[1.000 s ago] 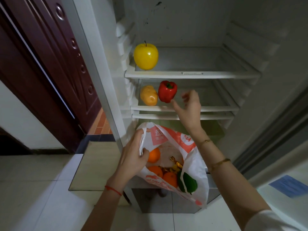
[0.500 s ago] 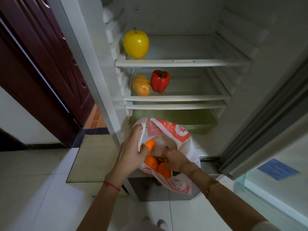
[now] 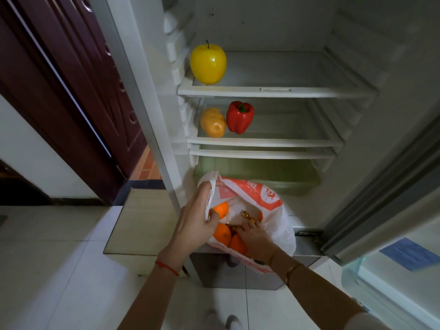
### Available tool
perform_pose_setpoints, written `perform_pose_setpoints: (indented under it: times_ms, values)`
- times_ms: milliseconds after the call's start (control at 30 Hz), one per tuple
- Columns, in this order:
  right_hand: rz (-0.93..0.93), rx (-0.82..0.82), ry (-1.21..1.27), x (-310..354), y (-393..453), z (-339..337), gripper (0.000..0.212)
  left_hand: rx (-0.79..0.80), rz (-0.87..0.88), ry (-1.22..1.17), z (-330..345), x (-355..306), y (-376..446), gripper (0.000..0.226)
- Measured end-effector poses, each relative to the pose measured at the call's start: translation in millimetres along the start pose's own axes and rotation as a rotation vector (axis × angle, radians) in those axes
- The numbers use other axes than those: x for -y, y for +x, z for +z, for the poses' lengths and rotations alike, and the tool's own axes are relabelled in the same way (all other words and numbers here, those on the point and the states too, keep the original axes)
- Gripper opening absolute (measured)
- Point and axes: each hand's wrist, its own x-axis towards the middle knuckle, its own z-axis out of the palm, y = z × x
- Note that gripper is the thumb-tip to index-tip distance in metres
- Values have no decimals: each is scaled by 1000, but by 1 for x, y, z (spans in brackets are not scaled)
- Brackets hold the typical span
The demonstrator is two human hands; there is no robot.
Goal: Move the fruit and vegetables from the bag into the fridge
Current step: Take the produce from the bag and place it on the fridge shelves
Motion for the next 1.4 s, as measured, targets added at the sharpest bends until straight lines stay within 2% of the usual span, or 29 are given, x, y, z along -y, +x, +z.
perform_pose_setpoints:
  times_ms: [100, 167, 233, 433, 567, 767, 867, 933, 1067, 1267, 1400]
  values:
    - [90, 69, 157, 1, 1, -11, 75, 3, -2, -10, -1, 0, 3, 51]
    - [189, 66, 449, 1, 3, -28, 78, 7, -1, -12, -3, 1, 7, 54]
    - [216, -2, 618, -1, 5, -49, 81, 6, 16, -24, -4, 1, 12, 57]
    - [104, -210, 866, -5, 1, -107, 87, -27, 52, -41, -2, -1, 25, 68]
    - [57, -373, 897, -5, -12, -148, 74, -55, 57, -9, -1, -2, 33, 70]
    - [-61, -748, 903, -1, -29, -250, 67, -46, 57, -4, 2, -2, 43, 67]
    - [-60, -957, 916, -6, -22, -305, 65, -39, 71, -26, 2, -3, 44, 69]
    - [-26, -1040, 902, -12, -9, -334, 65, -31, 61, -43, 3, -1, 46, 72]
    - [70, -1000, 833, -25, 24, -371, 67, -43, 70, -52, 3, 0, 47, 77]
    - [124, -895, 761, -33, 64, -376, 67, -79, 98, -55, -3, -2, 49, 87]
    - [151, -834, 748, -37, 74, -366, 71, -52, 64, -89, -4, -2, 48, 77]
